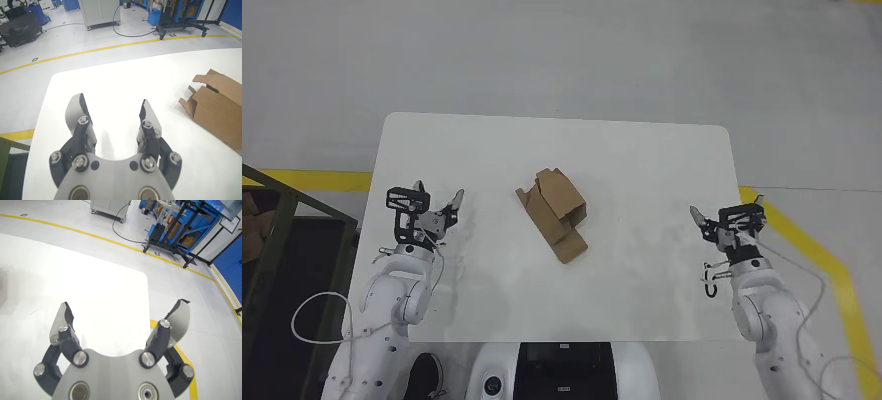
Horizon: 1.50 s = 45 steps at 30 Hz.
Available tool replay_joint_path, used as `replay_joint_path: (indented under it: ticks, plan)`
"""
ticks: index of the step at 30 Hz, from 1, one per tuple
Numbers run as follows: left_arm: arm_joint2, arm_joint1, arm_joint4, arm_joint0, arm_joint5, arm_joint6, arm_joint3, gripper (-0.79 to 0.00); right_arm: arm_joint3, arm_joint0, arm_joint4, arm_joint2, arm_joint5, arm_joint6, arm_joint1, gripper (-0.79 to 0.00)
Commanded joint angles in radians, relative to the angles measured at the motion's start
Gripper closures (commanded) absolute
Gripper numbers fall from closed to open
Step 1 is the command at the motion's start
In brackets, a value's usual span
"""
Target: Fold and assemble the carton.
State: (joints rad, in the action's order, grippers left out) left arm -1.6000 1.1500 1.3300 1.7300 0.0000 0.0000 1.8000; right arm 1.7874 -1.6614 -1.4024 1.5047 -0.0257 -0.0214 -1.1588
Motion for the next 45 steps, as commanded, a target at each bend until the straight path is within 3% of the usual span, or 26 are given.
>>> replay_joint_path:
  ticks: [1,17,28,45]
  plan:
    - [0.0,0.0,0.0,0.0,0.0,0.0,0.0,-0.785,-0.002,0.012,-0.01,-0.021,0.001,-0.005,-0.003,-0.785]
    - [0.0,0.0,0.0,0.0,0.0,0.0,0.0,-0.785,-0.042,0.141,-0.148,-0.233,-0.014,-0.052,-0.03,-0.785]
    - [0.0,0.0,0.0,0.0,0.0,0.0,0.0,-0.785,-0.051,0.206,-0.295,-0.38,0.035,-0.125,-0.055,-0.785]
    - [0.0,0.0,0.0,0.0,0.0,0.0,0.0,-0.785,0.015,0.245,-0.513,-0.525,-0.125,-0.255,-0.07,-0.785]
